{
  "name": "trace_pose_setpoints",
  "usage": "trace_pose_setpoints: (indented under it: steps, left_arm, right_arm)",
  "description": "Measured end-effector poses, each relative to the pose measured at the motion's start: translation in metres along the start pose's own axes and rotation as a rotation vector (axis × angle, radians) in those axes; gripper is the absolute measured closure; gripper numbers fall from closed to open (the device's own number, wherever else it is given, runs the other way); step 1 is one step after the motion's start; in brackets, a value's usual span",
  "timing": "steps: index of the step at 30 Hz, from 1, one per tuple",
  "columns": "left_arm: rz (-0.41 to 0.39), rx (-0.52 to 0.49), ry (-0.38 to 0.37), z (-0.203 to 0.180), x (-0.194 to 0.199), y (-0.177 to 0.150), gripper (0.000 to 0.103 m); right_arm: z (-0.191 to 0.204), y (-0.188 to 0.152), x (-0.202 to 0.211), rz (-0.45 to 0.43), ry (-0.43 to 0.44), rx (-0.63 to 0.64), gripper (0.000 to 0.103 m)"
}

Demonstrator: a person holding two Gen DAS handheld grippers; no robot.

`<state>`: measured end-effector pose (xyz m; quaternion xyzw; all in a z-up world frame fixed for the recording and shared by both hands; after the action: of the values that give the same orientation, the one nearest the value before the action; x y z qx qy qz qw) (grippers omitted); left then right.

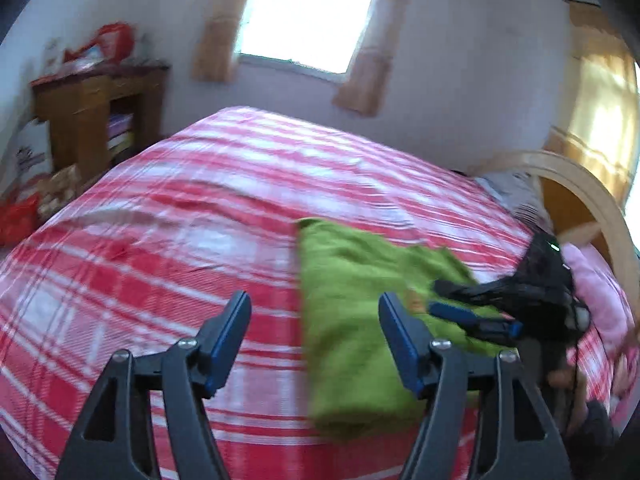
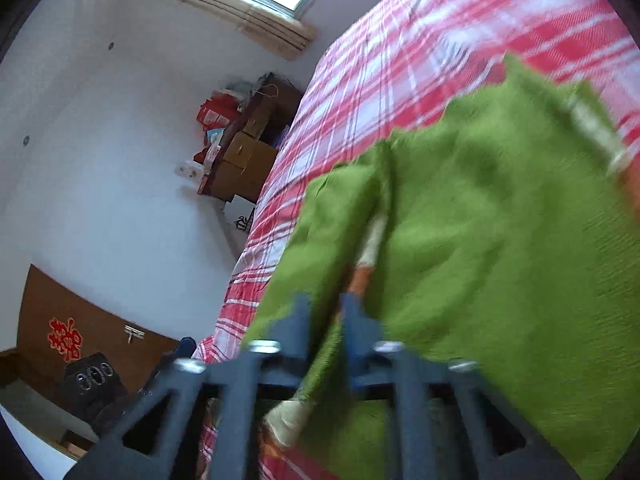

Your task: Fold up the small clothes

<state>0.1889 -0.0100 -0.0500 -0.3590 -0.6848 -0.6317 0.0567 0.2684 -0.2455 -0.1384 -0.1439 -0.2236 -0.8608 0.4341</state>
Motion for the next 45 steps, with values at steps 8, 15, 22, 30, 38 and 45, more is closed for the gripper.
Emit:
trace_pose_setpoints:
  steps: [8, 15, 22, 30, 38, 45]
  left_arm:
    - [0.088, 0.065, -0.009, 0.013, -0.033, -0.037, 0.035]
    - [0.118, 0.094, -0.051, -0.007, -0.043, -0.048, 0.035]
    - [0.109, 0.025, -0.069, -0.026, -0.046, -0.038, 0.035]
    - [0.081, -0.138, -0.147, -0.099, -0.054, -0.011, 0.035]
    - [0.105, -0.269, -0.237, -0.175, -0.074, -0.007, 0.035]
    - [0.144, -0.332, -0.223, -0.191, -0.09, -0.026, 0.035]
  right_arm:
    - [0.014, -0.009, -0.022, -0.024, -0.044, 0.061, 0.023]
    - [0.008, -0.002, -0.056, -0.038, -0.236, 0.145, 0.069]
    - [0.041, 0.009, -0.035, -0.119, -0.307, 0.38, 0.083]
    - [0.052, 0.038, 0.018, -0.156, -0.348, 0.474, 0.087]
    - [-0.012, 0.072, 0.081, -0.163, -0.435, 0.418, 0.087]
    - [-0.075, 0.065, 0.089, -0.178, -0.457, 0.325, 0.088]
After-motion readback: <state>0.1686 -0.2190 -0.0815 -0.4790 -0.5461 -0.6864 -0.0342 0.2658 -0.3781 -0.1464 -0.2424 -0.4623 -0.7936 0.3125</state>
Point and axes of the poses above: each gripper's, at about its wrist camera, not at the fingertips, and x roughly against the way its jaws point, z to its left, y to its top, the point moved 10 cm from there along -x, roughly the way its jaws point, and after that the axes turned 9 degrees about -x, right-handed, at the moved point
